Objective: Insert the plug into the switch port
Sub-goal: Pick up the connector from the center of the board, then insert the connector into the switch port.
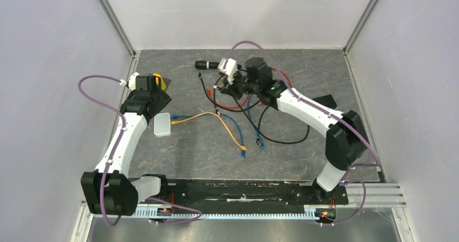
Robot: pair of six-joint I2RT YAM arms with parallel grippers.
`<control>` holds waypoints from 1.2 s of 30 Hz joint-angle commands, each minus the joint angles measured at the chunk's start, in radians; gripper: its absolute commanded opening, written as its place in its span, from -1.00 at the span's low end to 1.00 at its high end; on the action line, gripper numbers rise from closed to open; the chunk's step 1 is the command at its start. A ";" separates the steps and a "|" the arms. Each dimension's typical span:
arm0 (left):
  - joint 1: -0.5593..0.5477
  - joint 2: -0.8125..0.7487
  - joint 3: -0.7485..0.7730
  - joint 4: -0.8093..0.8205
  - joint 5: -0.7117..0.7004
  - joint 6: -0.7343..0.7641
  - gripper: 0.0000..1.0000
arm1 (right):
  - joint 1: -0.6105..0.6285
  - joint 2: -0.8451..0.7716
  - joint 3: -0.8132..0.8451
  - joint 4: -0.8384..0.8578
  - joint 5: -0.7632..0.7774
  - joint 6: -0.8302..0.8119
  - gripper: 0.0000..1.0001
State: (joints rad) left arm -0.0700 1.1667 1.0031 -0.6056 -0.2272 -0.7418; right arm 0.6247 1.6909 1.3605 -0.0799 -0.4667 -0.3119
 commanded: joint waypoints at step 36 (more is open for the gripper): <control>0.392 0.419 -0.076 -0.023 0.117 0.111 -0.95 | 0.465 0.563 0.229 0.250 0.274 -0.218 -1.00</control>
State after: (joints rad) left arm 0.3168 1.5967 0.9390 -0.6666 -0.1493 -0.6720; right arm 1.0863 2.2211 1.5360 0.0669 -0.1680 -0.5644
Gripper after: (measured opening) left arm 0.039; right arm 0.038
